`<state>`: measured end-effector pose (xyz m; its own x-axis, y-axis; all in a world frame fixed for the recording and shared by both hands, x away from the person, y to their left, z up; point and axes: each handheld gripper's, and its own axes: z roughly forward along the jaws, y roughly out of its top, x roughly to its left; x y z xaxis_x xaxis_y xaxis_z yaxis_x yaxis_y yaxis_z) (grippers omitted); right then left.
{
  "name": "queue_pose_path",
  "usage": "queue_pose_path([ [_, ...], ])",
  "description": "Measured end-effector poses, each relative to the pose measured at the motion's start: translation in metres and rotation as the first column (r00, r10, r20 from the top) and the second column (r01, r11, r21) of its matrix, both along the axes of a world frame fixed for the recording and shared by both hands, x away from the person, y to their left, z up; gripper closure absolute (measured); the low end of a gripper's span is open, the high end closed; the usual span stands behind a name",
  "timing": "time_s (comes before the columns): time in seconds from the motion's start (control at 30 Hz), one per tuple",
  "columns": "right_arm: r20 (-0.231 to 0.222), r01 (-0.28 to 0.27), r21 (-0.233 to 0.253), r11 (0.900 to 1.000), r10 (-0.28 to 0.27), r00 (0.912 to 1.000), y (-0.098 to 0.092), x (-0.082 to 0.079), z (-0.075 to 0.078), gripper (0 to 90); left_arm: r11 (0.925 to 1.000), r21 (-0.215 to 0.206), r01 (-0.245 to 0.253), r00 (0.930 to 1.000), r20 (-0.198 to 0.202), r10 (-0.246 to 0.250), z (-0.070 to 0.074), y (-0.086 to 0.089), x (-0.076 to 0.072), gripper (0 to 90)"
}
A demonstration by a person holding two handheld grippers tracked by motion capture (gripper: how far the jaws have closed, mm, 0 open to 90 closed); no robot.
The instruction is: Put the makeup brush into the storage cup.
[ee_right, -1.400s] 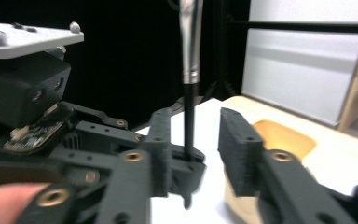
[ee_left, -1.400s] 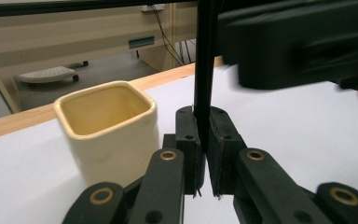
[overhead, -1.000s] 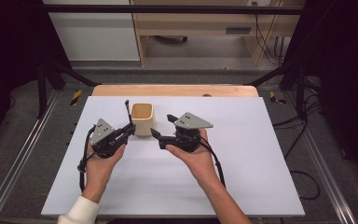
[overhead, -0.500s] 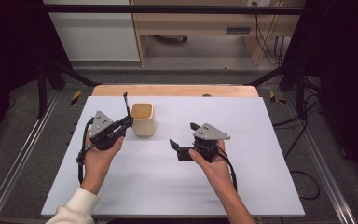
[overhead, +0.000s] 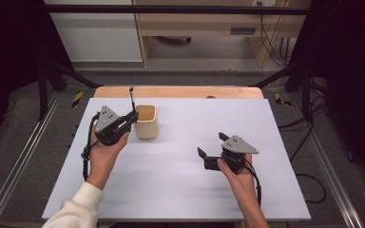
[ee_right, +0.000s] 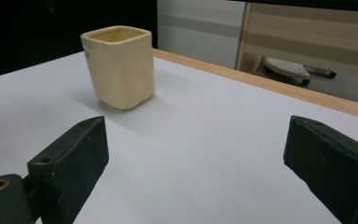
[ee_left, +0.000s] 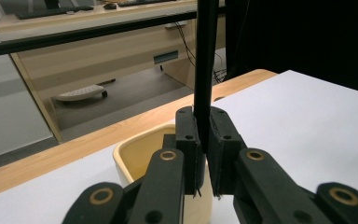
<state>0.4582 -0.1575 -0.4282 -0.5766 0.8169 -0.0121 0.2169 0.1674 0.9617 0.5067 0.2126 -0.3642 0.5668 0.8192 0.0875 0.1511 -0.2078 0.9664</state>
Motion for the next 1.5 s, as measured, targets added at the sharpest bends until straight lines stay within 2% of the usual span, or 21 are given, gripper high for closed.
queue_pose_path([
  [0.1, 0.006, 0.03, -0.006, 1.0, -0.03, 0.9995, -0.013, -0.002, -0.008, 7.7, 1.0, -0.007, -0.003, 1.0, 0.002, 0.003, 0.0, -0.001, 0.004, 84.2],
  [0.13, 0.006, 0.03, -0.006, 1.0, -0.03, 0.9995, -0.013, -0.002, -0.008, 7.7, 1.0, -0.009, -0.005, 1.0, 0.003, 0.005, 0.0, -0.002, 0.006, 84.2],
  [0.2, 0.013, 0.041, -0.048, 0.998, -0.04, 0.9991, -0.013, -0.002, -0.013, 7.7, 0.9999, -0.011, -0.006, 1.0, 0.002, 0.006, 0.0, -0.004, 0.008, 84.3],
  [0.27, 0.021, 0.047, -0.047, 0.998, -0.047, 0.9987, -0.015, -0.003, -0.018, 7.8, 0.9999, -0.008, -0.009, 1.0, 0.003, 0.009, -0.001, -0.005, 0.011, 84.2],
  [0.37, 0.024, 0.065, -0.019, 0.998, -0.065, 0.9976, -0.02, -0.004, -0.023, 7.8, 0.9998, -0.012, -0.014, 0.9999, 0.003, 0.014, -0.001, -0.006, 0.016, 84.2],
  [0.6, 0.033, 0.094, -0.005, 0.996, -0.094, 0.995, -0.036, -0.004, -0.026, 7.9, 0.9997, -0.012, -0.02, 0.9997, 0.011, 0.02, -0.003, -0.01, 0.028, 84.3],
  [0.73, 0.034, 0.124, 0.01, 0.992, -0.124, 0.9917, -0.045, -0.006, -0.029, 8.0, 0.9989, -0.034, -0.033, 0.9993, 0.015, 0.034, -0.004, -0.011, 0.033, 84.2],
  [0.83, 0.04, 0.134, 0.013, 0.991, -0.135, 0.9901, -0.049, -0.007, -0.028, 8.1, 0.9989, -0.031, -0.036, 0.9992, 0.017, 0.037, -0.004, -0.01, 0.035, 84.2],
  [0.9, 0.05, 0.145, 0.017, 0.989, -0.145, 0.9881, -0.053, -0.007, -0.028, 8.0, 0.998, -0.049, -0.04, 0.999, 0.019, 0.041, -0.003, -0.01, 0.037, 84.2],
  [0.97, 0.045, 0.157, 0.018, 0.987, -0.158, 0.9864, -0.056, -0.008, -0.029, 7.9, 0.997, -0.053, -0.056, 0.9979, 0.027, 0.058, -0.003, -0.008, 0.039, 84.2],
  [1.07, 0.056, 0.158, 0.001, 0.987, -0.158, 0.9858, -0.058, -0.008, -0.03, 7.8, 0.9949, -0.074, -0.069, 0.9973, 0.02, 0.07, -0.004, -0.006, 0.042, 84.2],
  [1.27, 0.083, 0.151, 0.017, 0.988, -0.152, 0.985, -0.062, -0.01, -0.031, 7.5, 0.9908, -0.109, -0.08, 0.9966, 0.014, 0.081, -0.006, -0.004, 0.046, 84.2],
  [1.5, 0.112, 0.135, 0.043, 0.99, -0.139, 0.984, -0.067, -0.013, -0.033, 7.1, 0.9916, -0.107, -0.073, 0.9971, 0.013, 0.075, -0.008, -0.005, 0.048, 84.2],
])
